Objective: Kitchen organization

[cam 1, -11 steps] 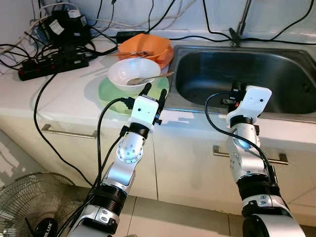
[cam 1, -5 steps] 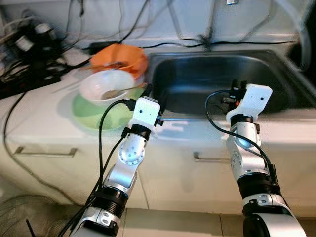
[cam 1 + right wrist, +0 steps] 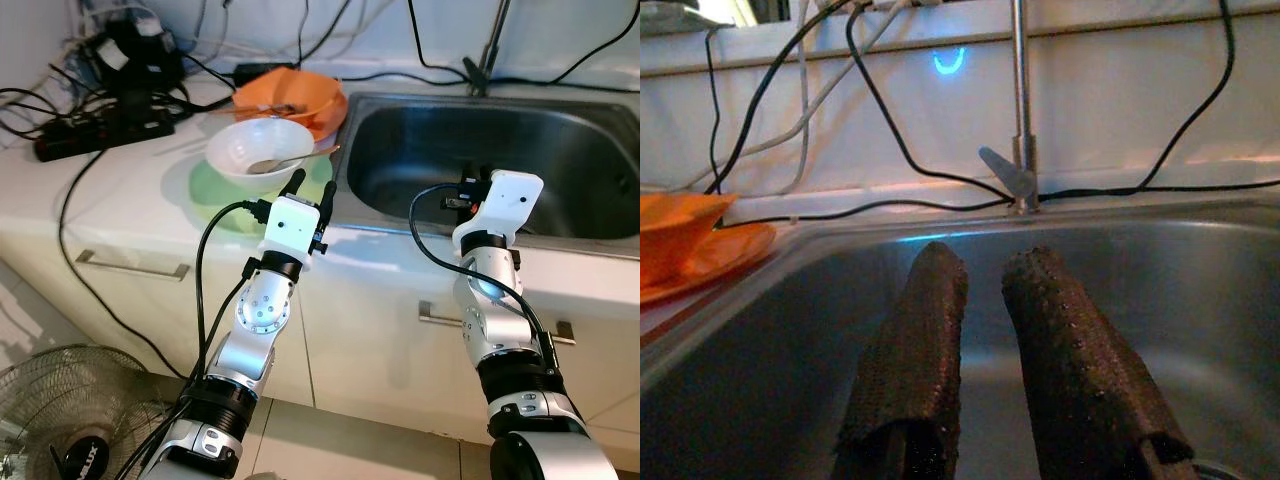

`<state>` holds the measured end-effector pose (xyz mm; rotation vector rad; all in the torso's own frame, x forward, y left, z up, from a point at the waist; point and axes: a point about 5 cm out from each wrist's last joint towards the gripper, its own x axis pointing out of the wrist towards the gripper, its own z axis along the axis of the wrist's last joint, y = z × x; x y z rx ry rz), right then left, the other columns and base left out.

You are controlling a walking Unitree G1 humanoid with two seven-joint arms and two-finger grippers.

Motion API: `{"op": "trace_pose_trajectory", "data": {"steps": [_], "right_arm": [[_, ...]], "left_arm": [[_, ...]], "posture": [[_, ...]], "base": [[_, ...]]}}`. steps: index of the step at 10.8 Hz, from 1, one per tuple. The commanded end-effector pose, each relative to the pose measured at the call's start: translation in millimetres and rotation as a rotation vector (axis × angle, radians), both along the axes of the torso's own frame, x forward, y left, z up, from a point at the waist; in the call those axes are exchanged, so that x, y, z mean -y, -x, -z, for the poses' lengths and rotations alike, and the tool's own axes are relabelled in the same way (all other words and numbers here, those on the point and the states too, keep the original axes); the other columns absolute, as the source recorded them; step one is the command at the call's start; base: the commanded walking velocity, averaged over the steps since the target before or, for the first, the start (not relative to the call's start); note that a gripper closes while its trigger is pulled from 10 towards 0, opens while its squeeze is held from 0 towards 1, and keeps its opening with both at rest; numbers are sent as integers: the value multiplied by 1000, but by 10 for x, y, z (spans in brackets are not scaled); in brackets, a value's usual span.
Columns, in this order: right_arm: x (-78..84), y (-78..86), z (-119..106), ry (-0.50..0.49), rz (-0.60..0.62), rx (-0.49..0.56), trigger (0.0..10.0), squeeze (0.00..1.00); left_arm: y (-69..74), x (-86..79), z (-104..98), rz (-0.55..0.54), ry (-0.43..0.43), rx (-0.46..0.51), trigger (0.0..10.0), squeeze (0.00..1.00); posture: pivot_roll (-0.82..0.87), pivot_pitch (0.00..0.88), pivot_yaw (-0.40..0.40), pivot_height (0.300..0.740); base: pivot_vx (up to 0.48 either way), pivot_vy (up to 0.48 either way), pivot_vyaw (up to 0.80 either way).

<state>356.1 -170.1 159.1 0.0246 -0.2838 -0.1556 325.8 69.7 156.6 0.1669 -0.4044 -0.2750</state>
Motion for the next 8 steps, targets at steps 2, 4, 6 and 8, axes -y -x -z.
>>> {"op": "trace_pose_trajectory", "data": {"steps": [2,4,6,8], "right_arm": [[-25,-18,-6,0,-12,-6,10000,0],[-35,-18,10,-3,-18,-16,10000,0],[-33,-20,8,1,-18,-14,10000,0],[-43,-19,7,2,-22,-13,10000,0]], "left_arm": [[-14,-30,-25,-13,-7,7,10000,0],[-11,-29,-17,-13,-6,3,10000,0],[-18,-26,-24,-13,-8,6,10000,0],[-21,-34,-32,-17,-7,9,10000,0]], "posture": [[46,0,66,740],[44,0,66,740],[45,0,65,740],[49,0,62,740]], "base": [[0,0,0],[0,0,0],[324,0,0],[351,0,0]]}}
